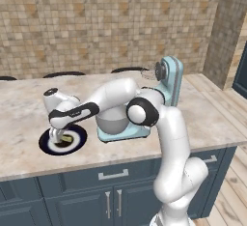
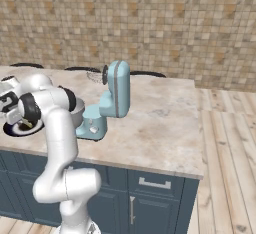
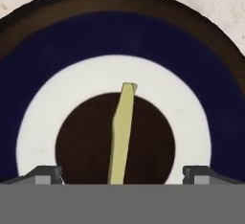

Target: Add butter and sugar cubes to the stand mixer bowl and then turn on the stand mixer to begin making frosting.

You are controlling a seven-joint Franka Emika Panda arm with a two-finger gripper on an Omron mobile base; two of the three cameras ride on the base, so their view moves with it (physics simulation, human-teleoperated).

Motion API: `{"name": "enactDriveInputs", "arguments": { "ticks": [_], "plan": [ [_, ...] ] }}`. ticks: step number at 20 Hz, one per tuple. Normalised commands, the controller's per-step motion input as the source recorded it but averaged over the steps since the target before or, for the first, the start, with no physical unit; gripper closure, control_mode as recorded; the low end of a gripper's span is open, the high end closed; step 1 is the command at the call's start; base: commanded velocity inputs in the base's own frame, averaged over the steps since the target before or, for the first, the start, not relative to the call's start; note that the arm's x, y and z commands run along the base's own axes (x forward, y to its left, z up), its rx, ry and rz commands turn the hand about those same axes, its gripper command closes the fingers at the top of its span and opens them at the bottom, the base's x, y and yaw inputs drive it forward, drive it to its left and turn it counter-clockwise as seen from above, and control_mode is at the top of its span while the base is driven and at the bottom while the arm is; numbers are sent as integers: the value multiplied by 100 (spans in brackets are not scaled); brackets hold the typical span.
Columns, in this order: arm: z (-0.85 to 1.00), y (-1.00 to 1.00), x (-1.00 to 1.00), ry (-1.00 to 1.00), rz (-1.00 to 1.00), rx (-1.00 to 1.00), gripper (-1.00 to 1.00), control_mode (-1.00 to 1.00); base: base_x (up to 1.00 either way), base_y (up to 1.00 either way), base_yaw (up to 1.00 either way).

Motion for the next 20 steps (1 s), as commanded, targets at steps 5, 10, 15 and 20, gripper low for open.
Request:
{"name": "enactDriveInputs", "arguments": {
  "ticks": [5,10,15,20],
  "plan": [
    [-22,3,5,0,-5,0,-100,-100,0,0,0],
    [-28,0,0,0,-5,-1,-100,-100,0,0,0],
    [-25,0,0,0,-5,0,100,-100,0,0,0],
    [-8,0,0,0,-5,0,100,-100,0,0,0]
  ]
}}
